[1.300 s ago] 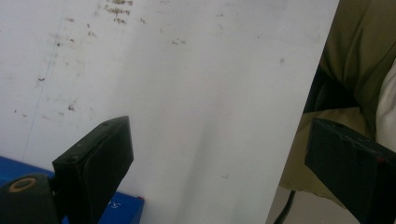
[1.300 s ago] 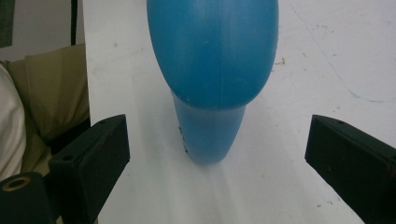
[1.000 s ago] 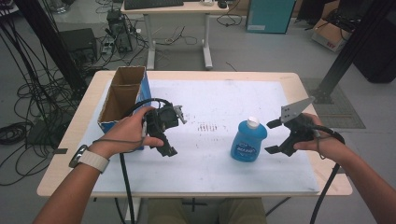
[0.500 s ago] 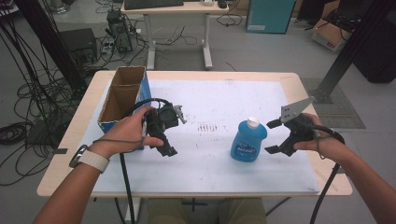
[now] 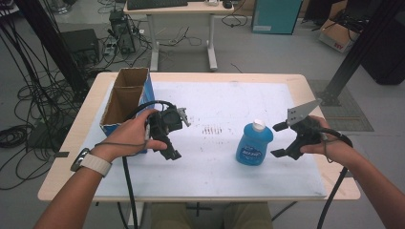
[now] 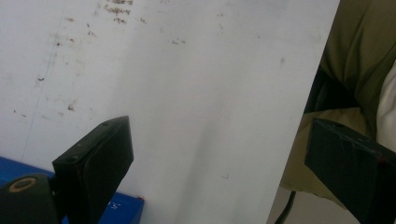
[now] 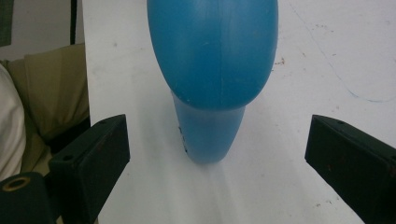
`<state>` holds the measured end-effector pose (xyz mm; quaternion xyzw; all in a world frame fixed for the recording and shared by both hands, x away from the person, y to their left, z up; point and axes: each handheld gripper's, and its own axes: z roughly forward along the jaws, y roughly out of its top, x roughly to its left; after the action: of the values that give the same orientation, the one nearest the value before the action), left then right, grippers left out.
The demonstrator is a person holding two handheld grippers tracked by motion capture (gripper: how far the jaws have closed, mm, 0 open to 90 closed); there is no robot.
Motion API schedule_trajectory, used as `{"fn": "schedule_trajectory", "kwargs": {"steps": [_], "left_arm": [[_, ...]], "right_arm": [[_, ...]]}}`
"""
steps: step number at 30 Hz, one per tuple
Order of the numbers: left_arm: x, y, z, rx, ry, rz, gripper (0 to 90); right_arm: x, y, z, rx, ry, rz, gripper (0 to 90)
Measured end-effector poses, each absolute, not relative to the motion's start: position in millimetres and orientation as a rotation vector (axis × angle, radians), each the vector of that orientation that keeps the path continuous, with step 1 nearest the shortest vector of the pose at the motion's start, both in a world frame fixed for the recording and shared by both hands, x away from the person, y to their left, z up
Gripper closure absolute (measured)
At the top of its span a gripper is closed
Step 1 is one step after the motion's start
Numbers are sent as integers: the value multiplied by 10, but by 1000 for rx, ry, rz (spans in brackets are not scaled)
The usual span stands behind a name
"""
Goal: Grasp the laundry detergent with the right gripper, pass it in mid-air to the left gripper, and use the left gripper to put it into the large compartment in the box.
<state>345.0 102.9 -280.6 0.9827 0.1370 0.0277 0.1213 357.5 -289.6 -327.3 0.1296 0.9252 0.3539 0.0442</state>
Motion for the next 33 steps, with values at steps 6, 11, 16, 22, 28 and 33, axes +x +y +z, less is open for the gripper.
{"fn": "schedule_trajectory", "kwargs": {"steps": [6,11,16,22,28,33], "left_arm": [[3451,1033,-2805,2872,398,87,84],[3452,1033,-2808,2869,401,88,84],[3453,1031,-2812,2867,403,85,84],[3457,1034,-2814,2865,404,84,84],[3458,1037,-2816,2870,405,80,84],[3456,1040,-2814,2865,407,84,84]], "right_arm": [[3573,-2891,-3268,398,2827,1081,64],[3571,-2893,-3271,403,2828,1079,64],[3570,-2894,-3279,402,2828,1080,64],[3569,-2900,-3282,406,2829,1077,64],[3568,-2900,-3284,404,2828,1080,64],[3566,-2902,-3282,406,2823,1082,64]]}}
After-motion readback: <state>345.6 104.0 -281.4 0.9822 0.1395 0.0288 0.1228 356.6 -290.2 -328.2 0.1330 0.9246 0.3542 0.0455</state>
